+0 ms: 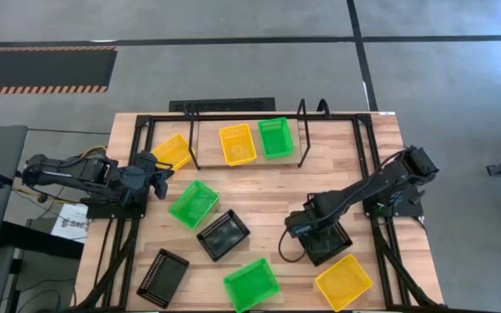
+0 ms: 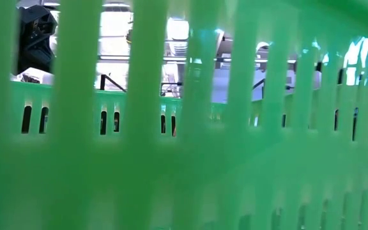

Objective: Stack baskets on shelf by color
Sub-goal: Move the top right black bin to the center of the table

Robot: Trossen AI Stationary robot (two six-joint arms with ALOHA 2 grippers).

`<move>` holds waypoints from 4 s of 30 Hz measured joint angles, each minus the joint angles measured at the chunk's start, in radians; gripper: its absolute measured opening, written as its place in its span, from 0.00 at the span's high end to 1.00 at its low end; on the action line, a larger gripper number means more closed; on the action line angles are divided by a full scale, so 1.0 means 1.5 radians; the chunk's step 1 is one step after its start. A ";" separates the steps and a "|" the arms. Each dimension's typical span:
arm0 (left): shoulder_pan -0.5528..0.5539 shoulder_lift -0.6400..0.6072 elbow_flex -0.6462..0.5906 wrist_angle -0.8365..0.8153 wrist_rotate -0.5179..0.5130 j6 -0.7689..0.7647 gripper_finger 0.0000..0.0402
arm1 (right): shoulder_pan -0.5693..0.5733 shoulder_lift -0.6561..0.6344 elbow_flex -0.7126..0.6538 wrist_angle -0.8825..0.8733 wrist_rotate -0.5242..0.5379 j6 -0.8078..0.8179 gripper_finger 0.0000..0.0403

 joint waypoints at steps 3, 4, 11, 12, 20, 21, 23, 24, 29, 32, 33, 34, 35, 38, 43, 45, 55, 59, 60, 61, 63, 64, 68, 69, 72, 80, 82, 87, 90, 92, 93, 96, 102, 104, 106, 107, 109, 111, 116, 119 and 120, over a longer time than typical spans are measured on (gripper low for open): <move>0.000 0.000 0.000 0.000 0.000 0.000 1.00 | 0.000 0.000 0.000 -0.001 -0.020 0.017 0.75; 0.000 0.000 0.000 0.000 0.000 0.000 1.00 | 0.000 0.000 0.000 -0.001 -0.026 0.024 0.73; 0.000 0.000 0.000 0.000 0.000 0.000 1.00 | 0.016 0.000 0.000 -0.001 -0.024 -0.007 0.58; 0.000 0.000 0.000 0.000 0.000 0.000 1.00 | 0.019 0.000 0.000 0.000 -0.018 -0.015 0.57; 0.000 0.000 0.000 0.000 0.000 0.000 1.00 | 0.022 0.000 -0.036 0.026 -0.015 -0.028 0.52; 0.000 0.000 0.000 0.000 0.000 0.000 1.00 | 0.022 0.000 -0.044 0.032 -0.015 -0.028 0.52; 0.000 0.000 0.000 0.000 0.000 0.000 1.00 | 0.022 0.000 -0.052 0.036 -0.014 -0.028 0.53; 0.000 0.000 0.000 0.000 0.000 0.000 1.00 | 0.022 0.000 -0.054 0.037 -0.013 -0.028 0.54; 0.000 0.000 0.000 0.000 0.000 -0.001 1.00 | 0.021 0.000 -0.060 0.042 -0.012 -0.028 0.55; 0.000 0.000 0.000 0.000 0.000 -0.001 1.00 | 0.021 0.000 -0.060 0.048 -0.011 -0.028 0.55; 0.000 0.000 0.000 0.000 0.000 -0.001 1.00 | 0.021 0.000 -0.060 0.051 -0.011 -0.028 0.55; 0.000 0.000 0.000 0.000 0.000 -0.001 1.00 | 0.021 0.000 -0.060 0.055 -0.010 -0.028 0.55; 0.000 0.000 0.000 0.000 0.000 -0.001 1.00 | 0.021 0.000 -0.060 0.057 -0.010 -0.028 0.55; 0.000 0.000 0.000 0.000 0.000 -0.001 1.00 | 0.021 0.000 -0.060 0.058 -0.011 -0.028 0.55; 0.000 0.000 0.000 0.000 0.000 -0.004 1.00 | 0.021 0.000 -0.061 0.066 -0.011 -0.028 0.56; 0.000 0.000 0.000 0.000 0.000 -0.004 1.00 | 0.021 0.000 -0.073 0.087 -0.011 -0.028 0.55; 0.000 0.000 0.000 0.000 0.000 -0.004 1.00 | 0.021 0.001 -0.096 0.102 -0.015 -0.023 0.56; 0.000 0.000 0.000 0.000 0.000 -0.004 1.00 | 0.021 0.001 -0.096 0.096 -0.015 -0.023 0.56; 0.000 0.000 0.000 0.000 0.000 -0.004 1.00 | 0.021 0.001 -0.096 0.096 -0.015 -0.023 0.56; 0.000 0.000 0.000 0.000 0.000 -0.004 1.00 | 0.021 0.001 -0.096 0.094 -0.015 -0.023 0.57; 0.000 0.000 0.000 0.000 0.000 -0.004 1.00 | 0.021 0.001 -0.095 0.085 -0.015 -0.025 0.57; 0.000 0.000 0.000 0.000 0.000 -0.003 1.00 | 0.021 0.001 -0.095 0.083 -0.015 -0.026 0.57; 0.000 0.000 0.000 0.000 0.000 -0.003 1.00 | 0.020 0.001 -0.095 0.085 -0.015 -0.028 0.57; 0.000 0.000 0.000 0.000 0.000 -0.003 1.00 | 0.020 0.001 -0.095 0.086 -0.015 -0.028 0.57; 0.000 0.000 0.000 0.000 0.000 -0.003 1.00 | 0.020 0.001 -0.095 0.085 -0.015 -0.028 0.57; 0.000 0.000 0.000 0.000 0.002 -0.003 1.00 | 0.007 0.001 -0.133 0.114 -0.016 -0.028 0.58; 0.000 0.000 0.000 0.000 0.007 -0.003 1.00 | 0.007 0.001 -0.141 0.113 -0.017 -0.021 0.58; 0.000 0.000 0.000 0.000 0.012 -0.008 1.00 | 0.007 0.001 -0.142 0.107 -0.018 0.003 0.64; 0.000 0.000 0.000 0.000 0.012 -0.009 1.00 | 0.005 0.001 -0.142 0.109 -0.018 0.027 0.76; 0.000 0.000 0.000 0.000 0.012 -0.008 1.00 | 0.001 0.001 -0.142 0.113 -0.021 0.047 0.86; 0.000 0.000 0.000 0.000 0.012 -0.006 1.00 | -0.003 0.000 -0.141 0.114 -0.021 0.057 0.92; 0.000 0.000 0.000 0.000 0.012 -0.004 1.00 | -0.016 0.000 -0.138 0.121 -0.025 0.099 0.97; 0.000 0.000 0.000 0.000 0.012 -0.004 1.00 | -0.052 0.000 -0.075 0.130 0.040 0.214 0.98; 0.000 0.000 0.000 -0.001 0.012 -0.004 1.00 | -0.064 0.000 -0.041 0.130 0.069 0.225 0.98; 0.000 0.000 0.000 -0.001 0.012 -0.003 1.00 | -0.073 0.000 -0.004 0.133 0.101 0.226 0.98; 0.000 0.000 0.000 -0.001 0.012 -0.003 1.00 | -0.079 0.000 0.014 0.135 0.120 0.231 0.99; 0.000 0.000 0.000 -0.001 0.012 -0.003 1.00 | -0.088 0.000 0.045 0.142 0.153 0.239 0.99; 0.000 0.000 0.000 -0.002 0.012 -0.003 1.00 | -0.096 0.000 0.070 0.156 0.186 0.241 0.99; 0.000 0.000 0.000 -0.004 0.019 -0.003 1.00 | -0.116 0.000 0.091 0.196 0.212 0.251 0.99; 0.000 0.000 0.000 -0.004 0.019 -0.003 1.00 | -0.120 0.001 0.091 0.195 0.212 0.263 0.99; 0.000 0.000 0.000 -0.004 0.019 -0.003 1.00 | -0.120 0.001 0.091 0.184 0.212 0.268 0.99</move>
